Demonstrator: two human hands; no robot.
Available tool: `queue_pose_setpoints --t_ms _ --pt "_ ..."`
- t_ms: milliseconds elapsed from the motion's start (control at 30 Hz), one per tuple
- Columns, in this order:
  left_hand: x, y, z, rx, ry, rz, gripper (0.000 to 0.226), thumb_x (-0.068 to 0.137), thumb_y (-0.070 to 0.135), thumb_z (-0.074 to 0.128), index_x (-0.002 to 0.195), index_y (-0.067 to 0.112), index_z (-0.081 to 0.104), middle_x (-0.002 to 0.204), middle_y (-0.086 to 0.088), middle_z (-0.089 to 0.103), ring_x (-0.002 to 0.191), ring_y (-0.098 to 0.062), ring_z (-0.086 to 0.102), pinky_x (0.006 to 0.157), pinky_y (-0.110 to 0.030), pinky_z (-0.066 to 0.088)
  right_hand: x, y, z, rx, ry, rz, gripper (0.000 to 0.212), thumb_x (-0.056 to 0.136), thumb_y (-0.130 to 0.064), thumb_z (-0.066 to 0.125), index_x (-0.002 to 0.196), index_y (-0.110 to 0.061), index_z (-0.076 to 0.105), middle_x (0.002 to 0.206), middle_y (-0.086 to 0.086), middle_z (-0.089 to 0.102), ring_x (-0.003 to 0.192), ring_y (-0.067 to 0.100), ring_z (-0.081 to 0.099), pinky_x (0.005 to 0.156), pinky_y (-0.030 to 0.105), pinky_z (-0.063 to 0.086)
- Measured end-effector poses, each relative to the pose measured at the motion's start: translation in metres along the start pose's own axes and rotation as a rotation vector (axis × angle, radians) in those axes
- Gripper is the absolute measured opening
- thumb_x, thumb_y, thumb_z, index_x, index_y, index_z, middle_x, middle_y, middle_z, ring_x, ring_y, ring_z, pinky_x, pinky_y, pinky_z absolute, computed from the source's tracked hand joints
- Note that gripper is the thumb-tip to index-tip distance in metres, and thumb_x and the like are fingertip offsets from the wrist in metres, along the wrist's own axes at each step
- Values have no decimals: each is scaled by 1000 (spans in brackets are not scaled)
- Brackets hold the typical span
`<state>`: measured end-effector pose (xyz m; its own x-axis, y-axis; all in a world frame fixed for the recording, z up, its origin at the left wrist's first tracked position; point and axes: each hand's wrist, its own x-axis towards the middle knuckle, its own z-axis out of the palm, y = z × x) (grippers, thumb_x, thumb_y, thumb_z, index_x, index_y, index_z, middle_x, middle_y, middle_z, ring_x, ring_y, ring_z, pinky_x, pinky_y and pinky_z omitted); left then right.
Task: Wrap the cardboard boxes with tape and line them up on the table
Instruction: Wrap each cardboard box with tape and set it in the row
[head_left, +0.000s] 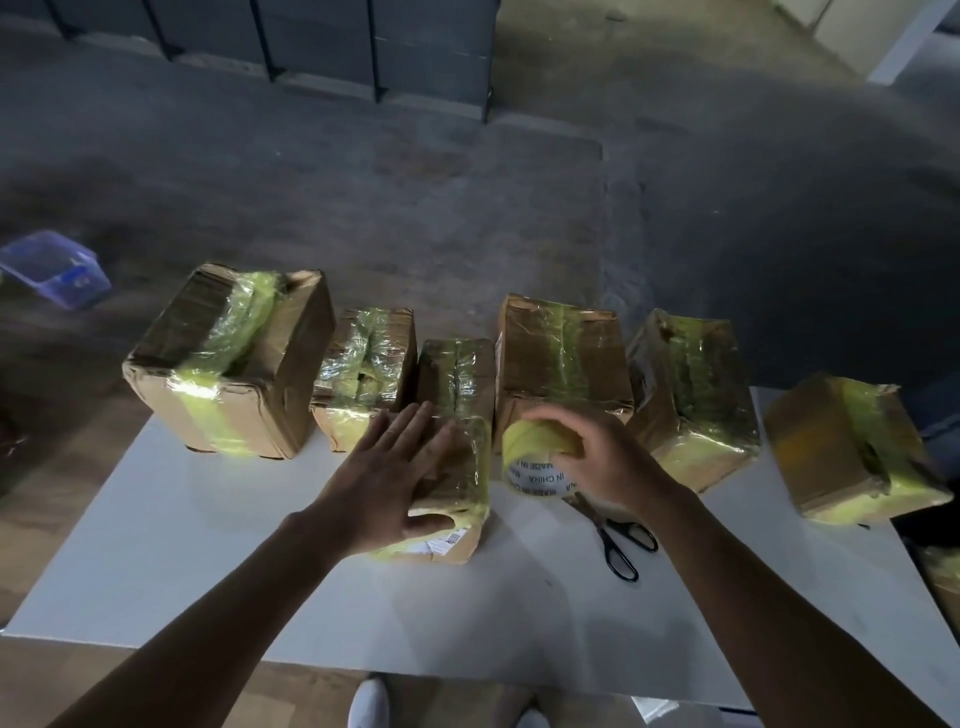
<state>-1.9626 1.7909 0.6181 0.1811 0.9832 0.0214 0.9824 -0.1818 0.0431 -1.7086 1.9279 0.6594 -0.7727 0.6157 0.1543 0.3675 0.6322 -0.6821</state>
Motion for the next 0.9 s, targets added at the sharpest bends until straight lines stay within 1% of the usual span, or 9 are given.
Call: queue_pose_setpoints --t_ms 67,133,200,267,467,600,700,800,900 --pt "0 2 -2 23 0 33 92 80 79 38 155 29 18 156 -23 24 145 -38 23 115 -54 24 -5 4 2 -104 -24 -66 47 79 -3 67 125 -14 62 115 -6 64 98 6 62 83 9 47" --pt "1 5 -3 45 6 47 89 81 80 36 153 32 21 155 -23 26 144 -39 25 114 -55 25 -7 8 7 -171 -23 -107 43 79 -5 70 121 -10 64 111 4 68 93 16 67 79 21 53" --pt "1 6 -5 42 5 43 88 81 80 37 153 31 22 155 -23 26 144 -39 24 114 -55 25 -4 12 12 -223 -11 -121 42 77 -5 72 118 -9 65 110 5 69 91 21 69 76 38 55" --pt "1 6 -7 31 0 33 89 80 80 38 153 30 22 156 -23 23 145 -40 21 115 -55 22 0 12 20 -290 0 -142 43 73 -1 74 115 -9 66 110 3 69 88 22 69 75 43 54" --pt "29 27 -16 66 -68 10 105 68 85 46 137 5 45 151 -21 34 143 -40 25 111 -63 22 5 9 36 -353 58 -168 45 66 0 78 108 -13 66 103 0 70 83 20 68 71 41 52" --pt "35 24 -11 -5 -28 -34 104 69 85 44 146 16 34 148 -13 36 139 -32 29 112 -57 21 -7 20 41 -29 57 56 51 76 -8 73 122 -23 56 116 -5 64 101 10 62 80 24 52" --pt "28 18 -8 -34 24 3 93 71 84 45 147 31 33 141 -14 43 133 -33 36 110 -58 25 -18 23 52 139 40 200 51 81 -10 73 126 -22 53 113 -3 62 99 10 60 80 25 53" --pt "25 18 -7 -42 51 56 82 72 82 45 143 43 28 140 -16 44 133 -36 38 107 -63 29 -18 25 50 -7 52 101 48 79 -7 70 124 -16 58 109 -2 65 93 11 61 77 21 48" --pt "21 20 -7 -35 60 69 79 73 80 46 142 46 30 139 -18 46 130 -39 42 104 -65 33 -20 34 40 -317 -22 17 51 72 -11 76 122 -15 63 109 3 70 93 23 66 82 34 46"
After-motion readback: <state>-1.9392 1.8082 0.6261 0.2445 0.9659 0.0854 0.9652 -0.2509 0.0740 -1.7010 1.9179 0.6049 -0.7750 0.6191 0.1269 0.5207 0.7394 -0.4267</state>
